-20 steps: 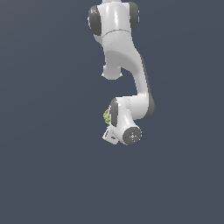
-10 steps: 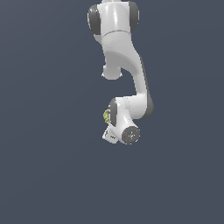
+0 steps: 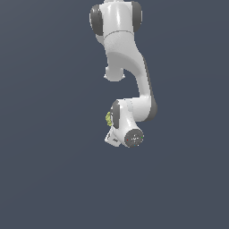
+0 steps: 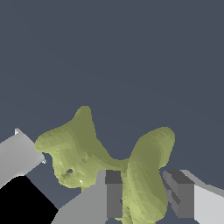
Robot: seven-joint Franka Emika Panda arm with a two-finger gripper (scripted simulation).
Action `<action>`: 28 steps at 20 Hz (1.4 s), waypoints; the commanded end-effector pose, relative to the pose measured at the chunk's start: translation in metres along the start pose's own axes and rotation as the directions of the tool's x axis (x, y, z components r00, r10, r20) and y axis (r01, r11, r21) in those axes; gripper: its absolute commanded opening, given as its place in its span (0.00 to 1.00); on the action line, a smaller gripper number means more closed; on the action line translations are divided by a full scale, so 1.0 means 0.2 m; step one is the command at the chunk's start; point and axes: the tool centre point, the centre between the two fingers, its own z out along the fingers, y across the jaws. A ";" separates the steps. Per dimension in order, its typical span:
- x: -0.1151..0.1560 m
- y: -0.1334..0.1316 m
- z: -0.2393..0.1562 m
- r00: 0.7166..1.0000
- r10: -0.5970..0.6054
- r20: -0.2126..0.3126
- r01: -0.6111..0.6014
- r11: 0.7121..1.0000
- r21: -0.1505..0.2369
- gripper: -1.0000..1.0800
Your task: Pick up the object and move it to a goal position.
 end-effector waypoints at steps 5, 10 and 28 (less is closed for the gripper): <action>-0.03 -0.04 -0.11 1.000 0.000 -0.001 0.000 1.000 -0.001 0.00; -0.08 -0.09 -0.26 1.000 -0.001 -0.001 0.001 1.000 0.000 0.00; -0.24 -0.27 -0.80 1.000 -0.001 -0.001 0.001 1.000 0.001 0.00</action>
